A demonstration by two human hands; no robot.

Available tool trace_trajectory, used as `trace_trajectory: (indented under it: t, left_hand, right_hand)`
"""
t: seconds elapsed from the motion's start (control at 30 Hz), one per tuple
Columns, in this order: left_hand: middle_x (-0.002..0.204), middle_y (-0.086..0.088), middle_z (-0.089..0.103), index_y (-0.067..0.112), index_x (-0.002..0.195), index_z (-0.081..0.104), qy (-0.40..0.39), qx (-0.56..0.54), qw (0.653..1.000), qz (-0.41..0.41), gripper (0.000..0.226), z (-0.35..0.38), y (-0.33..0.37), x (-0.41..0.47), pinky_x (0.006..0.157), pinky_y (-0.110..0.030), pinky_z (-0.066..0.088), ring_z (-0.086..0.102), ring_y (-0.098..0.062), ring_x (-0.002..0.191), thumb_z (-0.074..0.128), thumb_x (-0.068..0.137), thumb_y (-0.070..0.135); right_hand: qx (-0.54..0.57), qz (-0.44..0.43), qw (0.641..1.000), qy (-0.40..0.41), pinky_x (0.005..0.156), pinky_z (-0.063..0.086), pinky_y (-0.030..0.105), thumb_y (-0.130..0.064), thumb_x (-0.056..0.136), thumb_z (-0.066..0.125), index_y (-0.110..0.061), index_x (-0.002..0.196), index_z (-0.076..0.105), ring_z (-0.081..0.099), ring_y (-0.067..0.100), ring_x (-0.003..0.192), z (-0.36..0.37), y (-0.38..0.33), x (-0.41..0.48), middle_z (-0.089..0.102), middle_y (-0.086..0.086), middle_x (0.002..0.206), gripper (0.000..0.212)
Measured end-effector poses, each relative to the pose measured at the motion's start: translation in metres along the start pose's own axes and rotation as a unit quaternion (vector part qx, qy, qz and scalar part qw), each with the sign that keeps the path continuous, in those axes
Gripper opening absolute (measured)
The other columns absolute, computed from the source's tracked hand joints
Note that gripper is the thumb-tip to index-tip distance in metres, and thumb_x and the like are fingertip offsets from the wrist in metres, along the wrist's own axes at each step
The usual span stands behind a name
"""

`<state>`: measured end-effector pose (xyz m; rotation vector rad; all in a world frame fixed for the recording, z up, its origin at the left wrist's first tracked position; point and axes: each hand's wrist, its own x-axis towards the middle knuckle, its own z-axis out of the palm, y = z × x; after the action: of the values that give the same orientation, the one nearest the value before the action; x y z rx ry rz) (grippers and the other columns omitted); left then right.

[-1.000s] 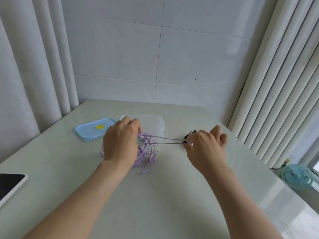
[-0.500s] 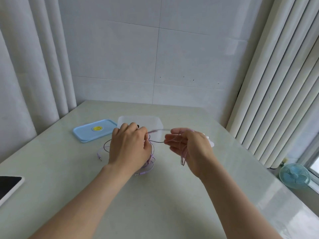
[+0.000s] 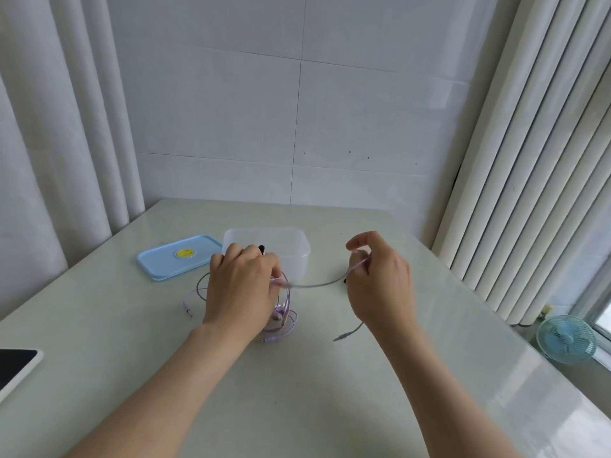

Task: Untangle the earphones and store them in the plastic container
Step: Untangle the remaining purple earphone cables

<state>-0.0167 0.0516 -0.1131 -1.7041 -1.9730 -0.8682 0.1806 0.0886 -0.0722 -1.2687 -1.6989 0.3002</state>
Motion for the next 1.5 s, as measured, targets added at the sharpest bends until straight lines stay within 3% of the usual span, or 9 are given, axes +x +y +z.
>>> trace_trajectory:
  t: [0.23, 0.37, 0.47, 0.67, 0.87, 0.97, 1.13, 1.3, 1.5]
  left_hand:
    - [0.093, 0.001, 0.054, 0.016, 0.099, 0.046, -0.010, -0.243, 0.969, 0.030, 0.042, -0.014, 0.007, 0.004, 0.078, -0.035, 0.037, 0.045, -0.024, 0.093, 0.044, 0.073, -0.016]
    - [0.111, 0.004, 0.046, 0.022, 0.112, 0.038, -0.077, -0.251, 0.963, 0.056, 0.048, -0.014, 0.009, -0.002, 0.089, -0.026, 0.033, 0.038, -0.014, 0.104, 0.040, 0.079, -0.014]
    - [0.115, 0.008, 0.041, 0.031, 0.114, 0.031, -0.113, -0.265, 0.956, 0.056, 0.052, -0.019, 0.013, -0.003, 0.087, -0.014, 0.032, 0.038, 0.001, 0.109, 0.041, 0.084, -0.011]
    - [0.122, 0.008, 0.038, 0.038, 0.124, 0.029, -0.156, -0.312, 0.932, 0.098, 0.073, -0.029, 0.021, -0.002, 0.078, -0.011, 0.042, 0.049, -0.003, 0.102, 0.048, 0.078, -0.015]
    - [0.118, 0.015, 0.035, 0.038, 0.120, 0.043, -0.106, -0.295, 0.944, 0.102, 0.066, -0.036, 0.020, 0.001, 0.086, -0.030, 0.051, 0.050, -0.006, 0.103, 0.059, 0.079, -0.010]
    - [0.112, 0.017, 0.044, 0.035, 0.107, 0.054, -0.055, -0.225, 0.966, 0.114, 0.043, -0.032, 0.009, 0.005, 0.094, -0.036, 0.045, 0.046, -0.008, 0.103, 0.079, 0.079, 0.012]
    - [0.109, 0.013, 0.049, 0.035, 0.087, 0.062, -0.078, -0.172, 0.981, 0.054, 0.032, -0.020, -0.007, 0.006, 0.096, -0.038, 0.045, 0.054, -0.018, 0.106, 0.086, 0.076, 0.052]
    - [0.107, 0.014, 0.043, 0.036, 0.085, 0.067, -0.107, -0.129, 0.986, 0.009, 0.060, -0.015, -0.002, 0.002, 0.093, -0.033, 0.044, 0.049, -0.014, 0.104, 0.052, 0.066, 0.090]
    - [0.101, 0.011, 0.048, 0.036, 0.091, 0.067, -0.143, -0.136, 0.980, 0.022, 0.030, -0.017, 0.000, 0.002, 0.092, -0.035, 0.048, 0.054, -0.014, 0.101, 0.075, 0.081, 0.062]
  right_hand:
    - [-0.393, 0.054, 0.897, -0.195, 0.101, 0.027, 0.043, -0.017, 0.081, 0.052, -0.015, 0.110, 0.046, 0.032, 0.036, 0.112, -0.011, 0.009, -0.005, 0.031, 0.011, 0.117, 0.029]
    - [-0.278, 0.086, 0.884, -0.365, 0.127, -0.008, 0.057, -0.017, 0.076, 0.054, -0.013, 0.145, 0.032, -0.010, 0.042, 0.157, -0.010, 0.003, -0.005, 0.012, 0.020, 0.162, 0.072]
    - [-0.123, 0.001, 0.913, -0.390, 0.131, 0.008, 0.049, -0.021, 0.083, 0.060, -0.025, 0.160, 0.032, 0.008, 0.022, 0.161, -0.013, -0.006, -0.008, 0.032, -0.001, 0.162, 0.082]
    - [0.085, -0.113, 0.947, -0.288, 0.104, 0.050, 0.029, -0.033, 0.097, 0.059, -0.025, 0.122, 0.074, 0.065, -0.004, 0.119, 0.016, -0.009, -0.018, 0.076, -0.017, 0.116, 0.030]
    - [0.022, -0.155, 0.975, -0.160, 0.067, 0.042, 0.011, -0.014, 0.104, 0.058, -0.019, 0.098, 0.076, 0.064, 0.007, 0.071, 0.017, -0.002, -0.011, 0.062, -0.021, 0.062, 0.020]
    - [0.017, -0.113, 0.988, -0.101, 0.068, 0.038, 0.007, -0.013, 0.098, 0.060, -0.017, 0.088, 0.076, 0.063, 0.006, 0.069, 0.008, -0.002, -0.004, 0.065, -0.014, 0.059, 0.020]
    - [0.187, 0.075, 0.966, -0.162, 0.057, 0.048, 0.030, -0.011, 0.096, 0.052, -0.015, 0.088, 0.075, 0.060, 0.016, 0.057, -0.001, -0.007, 0.000, 0.070, -0.001, 0.061, 0.024]
    - [0.112, 0.079, 0.969, -0.206, 0.042, 0.031, 0.018, -0.017, 0.099, 0.057, -0.014, 0.088, 0.075, 0.036, 0.012, 0.041, 0.001, -0.002, -0.001, 0.044, -0.010, 0.045, 0.022]
    - [0.088, 0.032, 0.980, -0.176, 0.048, 0.046, 0.023, -0.015, 0.098, 0.060, -0.013, 0.086, 0.079, 0.057, 0.010, 0.040, 0.003, -0.002, -0.002, 0.063, -0.006, 0.052, 0.022]
